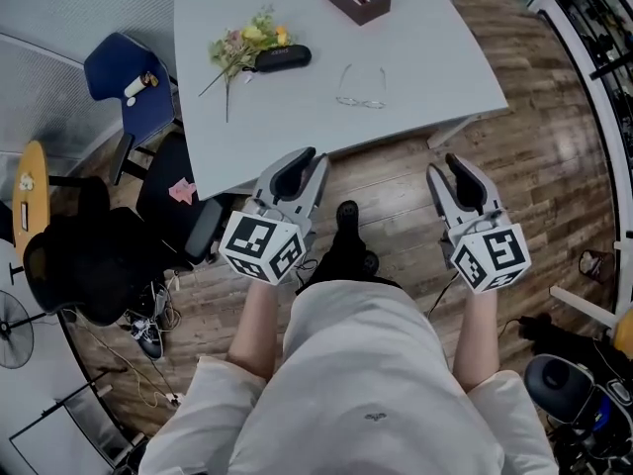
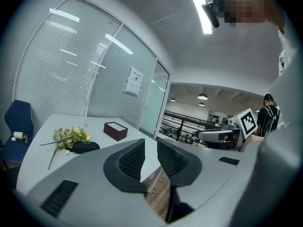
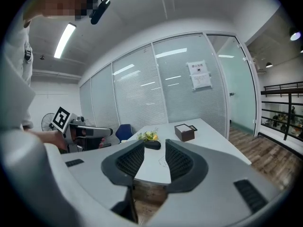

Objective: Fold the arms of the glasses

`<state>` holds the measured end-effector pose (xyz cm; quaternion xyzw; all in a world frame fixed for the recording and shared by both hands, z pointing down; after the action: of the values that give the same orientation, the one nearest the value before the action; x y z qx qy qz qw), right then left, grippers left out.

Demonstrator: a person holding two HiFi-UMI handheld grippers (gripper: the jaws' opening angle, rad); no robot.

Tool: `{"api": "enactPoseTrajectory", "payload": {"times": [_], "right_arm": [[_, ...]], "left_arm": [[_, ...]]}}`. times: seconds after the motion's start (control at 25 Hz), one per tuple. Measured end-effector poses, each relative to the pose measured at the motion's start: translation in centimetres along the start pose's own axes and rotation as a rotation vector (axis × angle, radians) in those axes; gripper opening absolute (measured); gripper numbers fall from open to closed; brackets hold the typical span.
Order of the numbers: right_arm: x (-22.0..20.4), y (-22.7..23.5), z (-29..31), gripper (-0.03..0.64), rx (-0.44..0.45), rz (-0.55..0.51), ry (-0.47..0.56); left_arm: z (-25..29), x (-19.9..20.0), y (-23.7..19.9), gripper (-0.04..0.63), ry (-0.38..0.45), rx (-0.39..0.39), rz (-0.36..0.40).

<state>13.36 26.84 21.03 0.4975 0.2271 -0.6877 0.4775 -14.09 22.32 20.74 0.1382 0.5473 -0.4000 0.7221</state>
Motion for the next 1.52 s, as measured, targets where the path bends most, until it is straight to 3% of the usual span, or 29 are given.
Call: {"api": "enactPoseTrajectory", "payload": {"times": [0.72,1.24,1.52], "right_arm": [[4.6,3.1,7.3,0.153,-0.048,0.010,-0.010],[4.6,3.7,10.2,0.158,-0.065,0.030,-0.053],[4.3,4.8,12.1,0.158,-0.023,0.038,-0.094]], "left_arm": [[6.9,4.3,-7.1,0.103,-0.014,-0.077,0.023],[9.8,3.2,-9.6,0.103,-0.076,-0.117,0.029],[11.6,2.0,-9.9,0.103,-0.133,-0.108,0.006]]}}
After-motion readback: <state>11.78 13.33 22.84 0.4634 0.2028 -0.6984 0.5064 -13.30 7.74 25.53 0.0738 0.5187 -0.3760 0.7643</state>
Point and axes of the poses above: the fingertips, and each gripper's own axes: z forward along the fingers, y to its right, x out of its top, the point moved 8 cm from there along -z, backward along the fingers, and after that the axes turned 9 degrees about -y, right-handed, at the moved point
